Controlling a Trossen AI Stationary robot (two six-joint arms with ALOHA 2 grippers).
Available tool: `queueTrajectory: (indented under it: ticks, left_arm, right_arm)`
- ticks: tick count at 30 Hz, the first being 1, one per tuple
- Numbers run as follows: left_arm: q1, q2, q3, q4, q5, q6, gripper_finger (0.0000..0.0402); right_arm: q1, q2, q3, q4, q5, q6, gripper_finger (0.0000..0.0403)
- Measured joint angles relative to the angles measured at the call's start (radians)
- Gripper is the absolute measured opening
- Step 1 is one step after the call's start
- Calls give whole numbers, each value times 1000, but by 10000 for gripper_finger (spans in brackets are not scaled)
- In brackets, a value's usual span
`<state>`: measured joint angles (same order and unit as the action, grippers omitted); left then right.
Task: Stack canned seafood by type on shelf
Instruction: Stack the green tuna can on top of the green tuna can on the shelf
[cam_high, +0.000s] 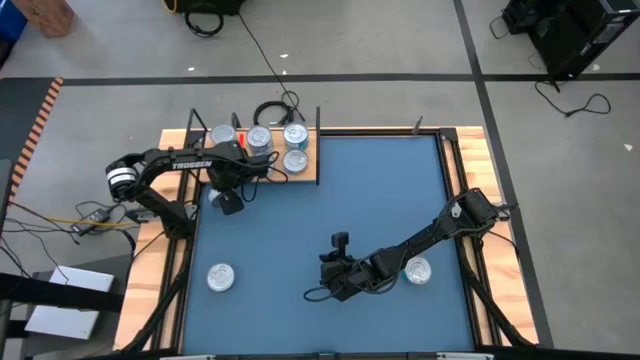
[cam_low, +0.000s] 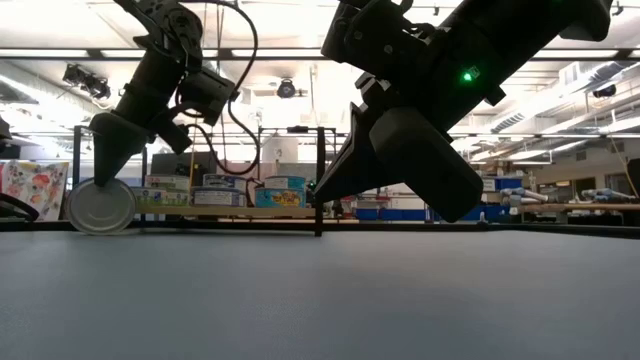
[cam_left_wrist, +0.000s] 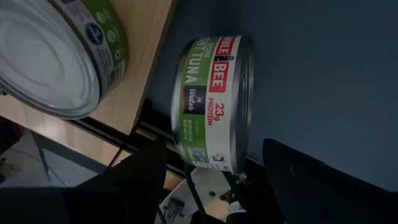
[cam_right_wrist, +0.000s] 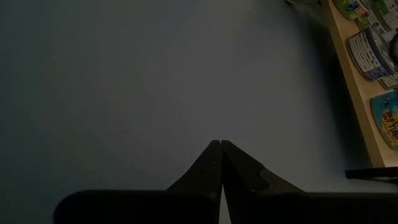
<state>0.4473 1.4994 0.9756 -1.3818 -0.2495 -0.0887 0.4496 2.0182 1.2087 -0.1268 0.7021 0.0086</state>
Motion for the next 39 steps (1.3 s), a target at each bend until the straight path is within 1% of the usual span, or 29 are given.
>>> queueTrajectory:
  ticks: [4,7,11,16,19,21,23,27,30,32,33,36,37,39]
  left_arm:
    - [0,30,0,2,0,4,265]
    - [0,49,0,4,0,5,251]
    - [0,68,0,11,-2,7,212]
    - [-1,69,0,15,0,30,139]
    - [-6,67,0,13,21,33,135]
    - [-14,57,1,12,58,38,135]
    - [-24,47,8,11,123,44,135]
    - [-50,4,29,54,320,67,135]
    - [-75,-38,42,95,501,86,135]
    - [-95,-67,43,169,572,85,135]
    - [-109,-80,43,201,585,79,135]
    - [-142,-122,43,274,580,56,135]
    - [-149,-137,43,296,564,35,135]
    - [-157,-176,37,369,480,-68,135]
  right_arm:
    - [0,0,0,0,0,0,21]
    - [0,0,0,0,0,0,20]
    - [0,0,0,0,0,0,20]
    - [2,0,0,-1,0,0,20]
    - [6,0,0,-2,4,-8,21]
    - [13,0,0,-2,19,-16,24]
    - [22,0,0,-1,43,-32,28]
    - [42,0,0,7,89,-59,40]
    - [59,0,0,35,140,-101,57]
    - [67,0,0,56,167,-127,70]
    - [69,0,0,67,170,-133,76]
    - [70,0,0,86,162,-118,93]
    - [69,0,0,84,157,-106,97]
    - [68,0,0,73,150,-76,103]
